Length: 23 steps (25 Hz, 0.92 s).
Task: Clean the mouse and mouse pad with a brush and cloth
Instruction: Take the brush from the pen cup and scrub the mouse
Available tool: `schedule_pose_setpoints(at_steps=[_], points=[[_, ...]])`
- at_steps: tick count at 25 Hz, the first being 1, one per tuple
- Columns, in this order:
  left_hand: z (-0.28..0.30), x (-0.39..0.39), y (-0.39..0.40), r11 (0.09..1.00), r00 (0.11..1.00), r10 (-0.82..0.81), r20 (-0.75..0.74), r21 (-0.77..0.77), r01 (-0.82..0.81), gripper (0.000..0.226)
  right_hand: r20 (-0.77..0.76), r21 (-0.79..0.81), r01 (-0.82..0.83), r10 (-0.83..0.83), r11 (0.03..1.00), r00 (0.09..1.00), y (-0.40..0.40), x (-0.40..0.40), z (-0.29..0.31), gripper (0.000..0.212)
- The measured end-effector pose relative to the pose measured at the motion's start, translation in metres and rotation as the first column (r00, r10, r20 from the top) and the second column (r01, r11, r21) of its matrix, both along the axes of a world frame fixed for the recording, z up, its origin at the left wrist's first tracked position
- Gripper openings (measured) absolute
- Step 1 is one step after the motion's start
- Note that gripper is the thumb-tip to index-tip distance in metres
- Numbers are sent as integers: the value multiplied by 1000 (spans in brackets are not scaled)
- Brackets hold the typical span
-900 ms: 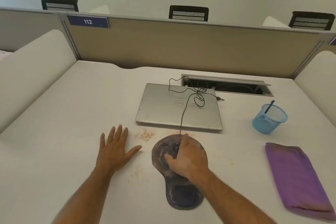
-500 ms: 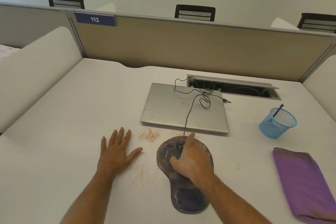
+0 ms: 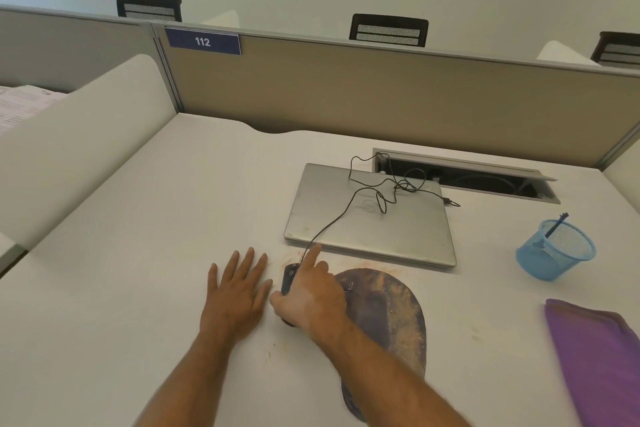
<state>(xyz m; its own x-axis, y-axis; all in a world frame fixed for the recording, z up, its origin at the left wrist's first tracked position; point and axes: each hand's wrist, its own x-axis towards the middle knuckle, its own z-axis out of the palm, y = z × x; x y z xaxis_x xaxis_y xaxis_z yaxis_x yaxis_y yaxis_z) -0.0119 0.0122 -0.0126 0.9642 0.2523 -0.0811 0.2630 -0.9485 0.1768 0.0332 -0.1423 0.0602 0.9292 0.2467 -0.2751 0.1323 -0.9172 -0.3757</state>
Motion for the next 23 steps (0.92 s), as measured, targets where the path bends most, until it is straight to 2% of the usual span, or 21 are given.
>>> schedule_pose_setpoints(at_steps=[4, 16, 18, 20, 23], points=[[0, 1, 2, 1000, 1000, 10, -4, -17, -10, 53, -16, 18, -15, 16, 1000, 1000, 19, -5, -11, 112], [1, 4, 5, 991, 998, 61, 31, -120, -56, 49, 17, -6, -23, 23, 1000, 1000, 15, -2, -19, 117], [0, 3, 5, 991, 997, 64, 52, -118, -58, 50, 70, -23, -25, 27, 999, 997, 10, 3, -11, 117], [1, 4, 5, 988, 993, 84, 86, -135, -72, 50, 192, -35, -60, 66, 998, 979, -2, 12, -1, 111], [11, 12, 2, 979, 980, 132, 151, -174, -105, 50, 405, -77, -150, 168, 986, 899, -36, 29, 10, 100]])
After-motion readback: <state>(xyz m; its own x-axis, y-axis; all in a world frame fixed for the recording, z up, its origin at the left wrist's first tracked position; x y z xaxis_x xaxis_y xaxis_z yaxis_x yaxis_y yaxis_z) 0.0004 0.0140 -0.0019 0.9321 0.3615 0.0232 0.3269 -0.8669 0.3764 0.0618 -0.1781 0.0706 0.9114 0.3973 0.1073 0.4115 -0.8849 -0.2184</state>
